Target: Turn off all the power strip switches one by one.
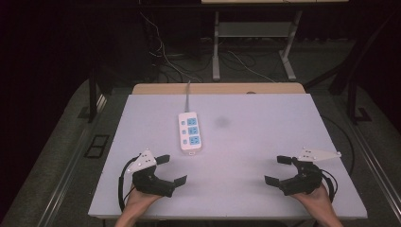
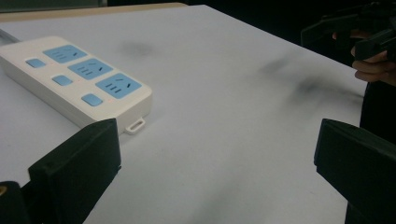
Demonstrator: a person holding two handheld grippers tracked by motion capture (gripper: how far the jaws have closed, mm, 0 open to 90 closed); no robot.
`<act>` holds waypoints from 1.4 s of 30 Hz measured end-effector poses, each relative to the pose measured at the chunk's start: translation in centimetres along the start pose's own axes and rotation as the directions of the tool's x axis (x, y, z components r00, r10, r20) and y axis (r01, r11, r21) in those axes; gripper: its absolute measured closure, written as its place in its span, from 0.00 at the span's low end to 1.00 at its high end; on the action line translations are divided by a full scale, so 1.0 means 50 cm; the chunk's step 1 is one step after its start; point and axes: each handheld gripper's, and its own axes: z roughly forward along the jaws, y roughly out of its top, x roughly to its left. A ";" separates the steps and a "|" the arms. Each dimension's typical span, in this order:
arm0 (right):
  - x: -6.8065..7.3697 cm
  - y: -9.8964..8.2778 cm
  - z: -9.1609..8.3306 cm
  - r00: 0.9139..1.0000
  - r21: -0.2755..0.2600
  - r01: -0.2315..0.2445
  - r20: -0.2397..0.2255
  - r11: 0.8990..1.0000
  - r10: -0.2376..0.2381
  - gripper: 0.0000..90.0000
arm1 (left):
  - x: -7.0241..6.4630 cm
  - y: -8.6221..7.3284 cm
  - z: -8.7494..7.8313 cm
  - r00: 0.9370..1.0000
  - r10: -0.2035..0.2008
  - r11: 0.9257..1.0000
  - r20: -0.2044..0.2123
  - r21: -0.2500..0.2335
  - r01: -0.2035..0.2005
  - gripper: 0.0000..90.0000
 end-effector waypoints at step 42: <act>0.008 -0.010 0.000 1.000 0.043 -0.022 -0.006 0.999 0.022 0.00 | -0.008 0.021 0.011 0.999 0.008 0.991 0.043 0.134 -0.014 0.00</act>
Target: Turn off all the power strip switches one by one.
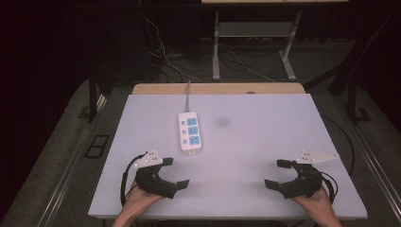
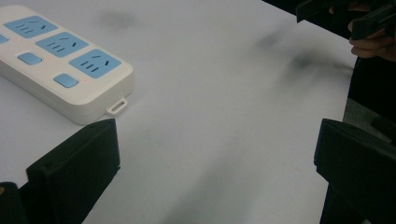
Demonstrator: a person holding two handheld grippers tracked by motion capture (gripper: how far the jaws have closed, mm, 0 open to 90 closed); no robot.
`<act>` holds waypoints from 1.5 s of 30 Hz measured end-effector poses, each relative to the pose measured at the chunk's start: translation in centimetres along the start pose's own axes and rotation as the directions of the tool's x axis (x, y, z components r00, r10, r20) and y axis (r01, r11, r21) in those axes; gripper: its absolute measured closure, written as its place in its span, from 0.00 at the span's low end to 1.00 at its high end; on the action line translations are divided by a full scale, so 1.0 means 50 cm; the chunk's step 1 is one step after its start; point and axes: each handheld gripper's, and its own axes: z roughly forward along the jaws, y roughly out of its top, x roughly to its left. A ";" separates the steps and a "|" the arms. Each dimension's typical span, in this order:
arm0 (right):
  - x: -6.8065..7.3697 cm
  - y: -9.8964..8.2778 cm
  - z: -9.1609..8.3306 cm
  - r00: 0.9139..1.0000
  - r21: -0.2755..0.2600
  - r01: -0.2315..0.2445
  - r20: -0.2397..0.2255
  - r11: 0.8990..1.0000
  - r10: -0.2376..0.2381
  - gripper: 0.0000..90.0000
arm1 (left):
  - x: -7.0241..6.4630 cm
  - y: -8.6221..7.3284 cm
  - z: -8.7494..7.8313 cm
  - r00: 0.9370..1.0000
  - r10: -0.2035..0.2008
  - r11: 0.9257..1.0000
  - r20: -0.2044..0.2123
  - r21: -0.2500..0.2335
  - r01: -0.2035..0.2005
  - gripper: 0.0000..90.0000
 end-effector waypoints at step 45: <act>0.000 -0.004 -0.003 1.000 -0.003 -0.005 -0.002 1.000 0.005 0.00 | 0.063 0.102 0.015 0.999 0.051 0.991 0.002 0.126 -0.051 0.00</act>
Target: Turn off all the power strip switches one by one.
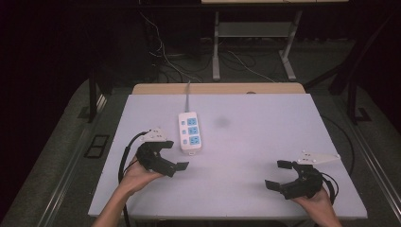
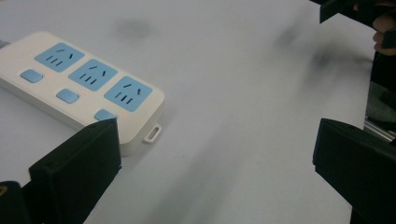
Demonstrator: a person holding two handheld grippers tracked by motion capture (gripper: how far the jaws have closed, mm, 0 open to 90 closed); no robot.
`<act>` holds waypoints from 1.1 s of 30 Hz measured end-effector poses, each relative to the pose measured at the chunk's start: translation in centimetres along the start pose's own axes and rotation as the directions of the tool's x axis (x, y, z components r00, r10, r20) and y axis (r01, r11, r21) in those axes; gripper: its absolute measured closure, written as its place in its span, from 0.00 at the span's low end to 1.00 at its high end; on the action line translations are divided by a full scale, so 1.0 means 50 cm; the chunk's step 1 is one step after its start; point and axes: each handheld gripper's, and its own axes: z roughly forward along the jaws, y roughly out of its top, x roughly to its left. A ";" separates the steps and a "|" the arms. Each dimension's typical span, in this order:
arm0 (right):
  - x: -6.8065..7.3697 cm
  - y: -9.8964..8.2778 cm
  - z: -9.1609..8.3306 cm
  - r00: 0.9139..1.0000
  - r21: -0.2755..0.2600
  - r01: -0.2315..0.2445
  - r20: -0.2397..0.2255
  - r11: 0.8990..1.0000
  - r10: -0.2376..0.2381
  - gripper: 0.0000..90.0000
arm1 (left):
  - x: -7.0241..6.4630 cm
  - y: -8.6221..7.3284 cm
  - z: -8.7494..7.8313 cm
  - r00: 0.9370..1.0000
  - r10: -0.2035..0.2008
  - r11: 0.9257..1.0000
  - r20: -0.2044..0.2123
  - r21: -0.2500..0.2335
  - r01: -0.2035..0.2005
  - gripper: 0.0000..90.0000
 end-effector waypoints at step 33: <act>0.000 0.000 -0.007 1.000 -0.018 0.000 0.013 1.000 0.001 0.00 | 0.066 0.057 0.018 0.998 0.047 0.990 -0.033 0.134 -0.042 0.07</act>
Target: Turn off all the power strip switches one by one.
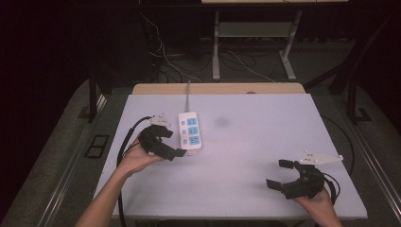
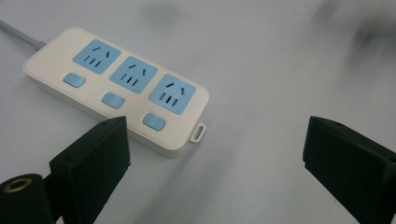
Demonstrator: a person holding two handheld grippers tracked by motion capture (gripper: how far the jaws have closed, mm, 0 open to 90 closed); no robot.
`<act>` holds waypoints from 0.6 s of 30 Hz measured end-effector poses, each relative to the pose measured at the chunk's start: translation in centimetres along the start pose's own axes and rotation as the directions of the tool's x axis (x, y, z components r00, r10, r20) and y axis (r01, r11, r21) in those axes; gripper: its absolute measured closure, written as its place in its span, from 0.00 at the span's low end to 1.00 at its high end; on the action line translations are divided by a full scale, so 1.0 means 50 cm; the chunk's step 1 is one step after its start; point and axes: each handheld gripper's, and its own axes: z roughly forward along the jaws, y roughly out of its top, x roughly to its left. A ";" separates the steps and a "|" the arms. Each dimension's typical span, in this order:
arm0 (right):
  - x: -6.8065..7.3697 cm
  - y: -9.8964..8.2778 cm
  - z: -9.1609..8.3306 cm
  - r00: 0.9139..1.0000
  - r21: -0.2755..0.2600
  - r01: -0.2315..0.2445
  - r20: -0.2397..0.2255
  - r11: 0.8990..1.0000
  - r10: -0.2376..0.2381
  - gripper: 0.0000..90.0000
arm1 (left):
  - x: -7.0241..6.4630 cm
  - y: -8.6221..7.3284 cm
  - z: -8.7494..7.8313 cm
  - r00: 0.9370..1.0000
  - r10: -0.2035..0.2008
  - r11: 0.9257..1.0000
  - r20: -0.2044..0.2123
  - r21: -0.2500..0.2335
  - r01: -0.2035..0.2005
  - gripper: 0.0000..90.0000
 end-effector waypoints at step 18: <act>-0.003 -0.001 -0.001 1.000 -0.005 -0.002 0.007 1.000 0.002 0.00 | 0.030 0.020 0.018 1.000 0.008 1.000 -0.004 0.009 -0.008 0.48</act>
